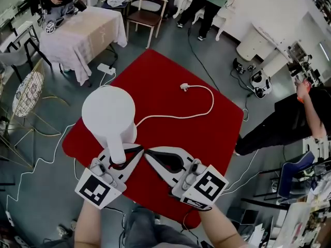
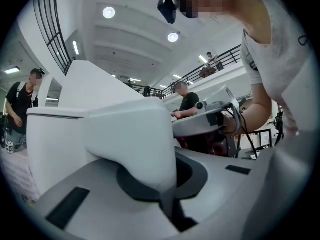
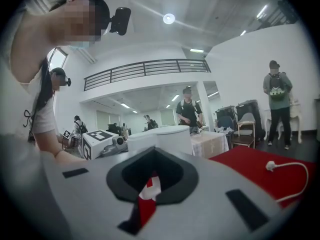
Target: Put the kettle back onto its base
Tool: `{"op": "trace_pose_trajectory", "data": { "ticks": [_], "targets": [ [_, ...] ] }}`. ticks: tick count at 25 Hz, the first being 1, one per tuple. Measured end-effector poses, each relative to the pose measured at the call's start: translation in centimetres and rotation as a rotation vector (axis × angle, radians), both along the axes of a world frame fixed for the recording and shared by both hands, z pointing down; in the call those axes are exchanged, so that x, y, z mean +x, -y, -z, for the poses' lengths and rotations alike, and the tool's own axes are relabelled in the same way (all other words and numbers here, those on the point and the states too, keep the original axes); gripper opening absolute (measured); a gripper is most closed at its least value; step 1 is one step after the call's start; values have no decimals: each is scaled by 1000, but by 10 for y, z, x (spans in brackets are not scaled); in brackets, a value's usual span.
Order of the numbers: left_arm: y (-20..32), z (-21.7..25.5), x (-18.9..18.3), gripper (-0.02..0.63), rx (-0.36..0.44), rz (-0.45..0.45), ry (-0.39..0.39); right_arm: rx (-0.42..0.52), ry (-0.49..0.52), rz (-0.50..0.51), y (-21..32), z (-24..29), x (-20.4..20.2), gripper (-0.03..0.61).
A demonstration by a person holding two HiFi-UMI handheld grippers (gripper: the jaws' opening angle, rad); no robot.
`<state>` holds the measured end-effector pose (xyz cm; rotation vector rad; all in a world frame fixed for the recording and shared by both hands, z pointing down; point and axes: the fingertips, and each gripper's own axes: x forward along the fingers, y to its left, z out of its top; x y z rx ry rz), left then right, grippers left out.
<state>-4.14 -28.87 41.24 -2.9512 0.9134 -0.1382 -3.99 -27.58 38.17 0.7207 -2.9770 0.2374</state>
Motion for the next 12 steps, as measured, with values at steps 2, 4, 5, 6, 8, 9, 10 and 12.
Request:
{"op": "trace_pose_trajectory", "data": {
  "ticks": [2,4,5,6,8,9,10,12],
  "targets": [
    [6,-1,1,8,2,-4,-3,-4,0,-6,4,-3,1,6],
    [10,-2,4,8,15,-11,4,-9,-1,-10,7,-5,4,6],
    [12,-2,6,8,25,-15,7,-11,-1,-13,8,-5,5,6],
    [14,-1,8,8,33,-17,5,-12,-1,-16,10,-6,6,6],
    [18,-1,8,8,25,-13,-8,-14,0,-20,13,-6,8,7],
    [19,-1,9,8,15,-10,-15,-14,1,-22,14,-6,8,7],
    [20,-1,9,8,10,-8,-18,-14,2,-23,15,-7,8,6],
    [18,-2,10,8,18,-8,-9,-13,3,-22,14,-8,8,6]
  ]
}}
